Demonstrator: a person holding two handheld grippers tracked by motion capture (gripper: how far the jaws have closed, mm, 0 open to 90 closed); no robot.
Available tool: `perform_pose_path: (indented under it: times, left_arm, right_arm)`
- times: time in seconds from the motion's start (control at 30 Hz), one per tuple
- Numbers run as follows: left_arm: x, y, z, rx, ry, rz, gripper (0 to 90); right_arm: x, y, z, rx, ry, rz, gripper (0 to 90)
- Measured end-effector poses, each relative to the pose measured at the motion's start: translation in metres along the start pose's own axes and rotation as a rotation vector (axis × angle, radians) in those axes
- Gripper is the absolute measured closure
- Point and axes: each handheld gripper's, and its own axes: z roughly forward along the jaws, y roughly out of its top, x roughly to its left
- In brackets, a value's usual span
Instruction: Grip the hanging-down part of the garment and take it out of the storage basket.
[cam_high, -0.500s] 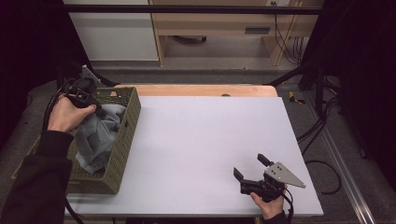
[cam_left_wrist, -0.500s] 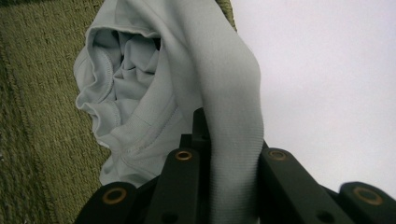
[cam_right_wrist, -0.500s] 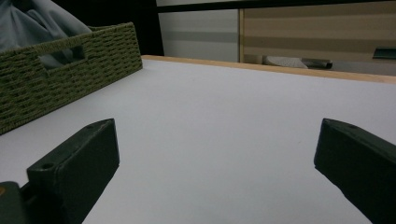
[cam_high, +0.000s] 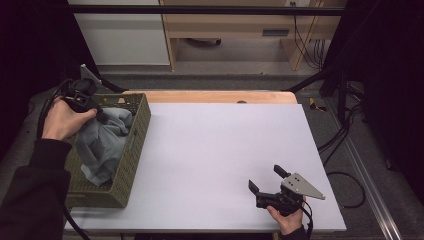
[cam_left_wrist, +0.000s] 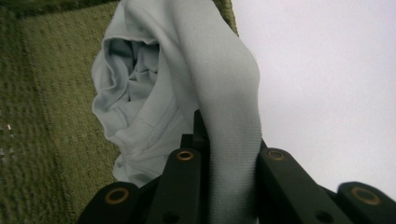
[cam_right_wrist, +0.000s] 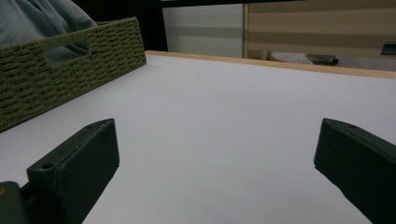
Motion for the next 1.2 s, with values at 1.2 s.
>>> perform_pose_path:
  times: [1.2]
  left_arm:
    - [-0.016,0.011,-0.09,-0.106,0.05,0.013,82.3]
  right_arm:
    - [0.015,0.01,0.016,0.006,0.07,-0.011,0.3]
